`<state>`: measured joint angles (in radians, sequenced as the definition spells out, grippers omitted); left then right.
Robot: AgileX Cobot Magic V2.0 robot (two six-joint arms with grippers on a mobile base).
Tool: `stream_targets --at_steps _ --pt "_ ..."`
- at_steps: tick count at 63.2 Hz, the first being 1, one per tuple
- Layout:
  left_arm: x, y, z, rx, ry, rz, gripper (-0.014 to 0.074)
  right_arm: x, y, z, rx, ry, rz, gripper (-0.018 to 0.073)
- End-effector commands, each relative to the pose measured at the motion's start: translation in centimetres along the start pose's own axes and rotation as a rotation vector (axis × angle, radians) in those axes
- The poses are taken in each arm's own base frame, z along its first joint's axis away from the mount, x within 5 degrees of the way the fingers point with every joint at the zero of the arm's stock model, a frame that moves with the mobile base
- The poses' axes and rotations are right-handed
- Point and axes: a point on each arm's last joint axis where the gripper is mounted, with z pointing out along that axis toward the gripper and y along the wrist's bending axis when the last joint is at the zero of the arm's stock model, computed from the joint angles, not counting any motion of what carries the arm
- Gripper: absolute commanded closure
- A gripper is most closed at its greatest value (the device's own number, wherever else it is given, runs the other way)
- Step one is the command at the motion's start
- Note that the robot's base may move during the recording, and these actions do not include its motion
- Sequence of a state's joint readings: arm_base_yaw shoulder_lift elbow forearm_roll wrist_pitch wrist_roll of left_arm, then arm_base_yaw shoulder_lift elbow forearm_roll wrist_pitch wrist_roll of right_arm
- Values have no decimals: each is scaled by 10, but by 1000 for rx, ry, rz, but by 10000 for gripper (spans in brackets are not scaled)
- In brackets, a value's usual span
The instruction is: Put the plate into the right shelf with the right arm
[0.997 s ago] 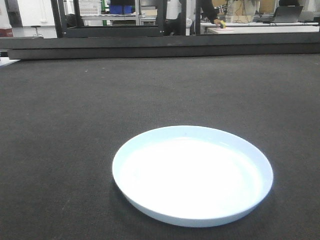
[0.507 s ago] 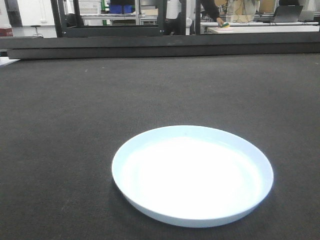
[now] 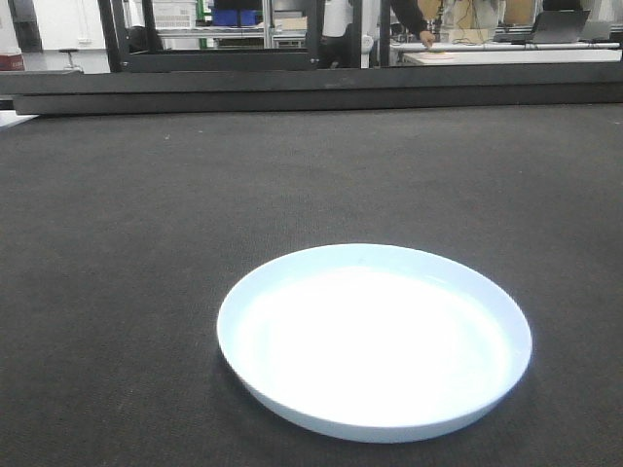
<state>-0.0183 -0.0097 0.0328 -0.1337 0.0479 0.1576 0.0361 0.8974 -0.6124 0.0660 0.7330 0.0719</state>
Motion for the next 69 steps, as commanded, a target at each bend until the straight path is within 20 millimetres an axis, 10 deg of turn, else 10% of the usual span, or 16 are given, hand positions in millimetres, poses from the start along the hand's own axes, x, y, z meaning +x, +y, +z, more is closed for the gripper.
stream_targets --at_steps 1,17,33,69 --pt "-5 1 -1 -12 -89 -15 724 -20 9 6 -17 28 -29 506" --pt "-5 1 -1 -12 -89 -15 724 -50 52 37 -49 257 -4 452" --pt "-5 1 -1 -12 -89 -15 724 -72 103 61 -62 370 -24 -69" --pt "-5 1 -1 -12 -89 -15 724 -61 138 98 -72 450 21 -43"
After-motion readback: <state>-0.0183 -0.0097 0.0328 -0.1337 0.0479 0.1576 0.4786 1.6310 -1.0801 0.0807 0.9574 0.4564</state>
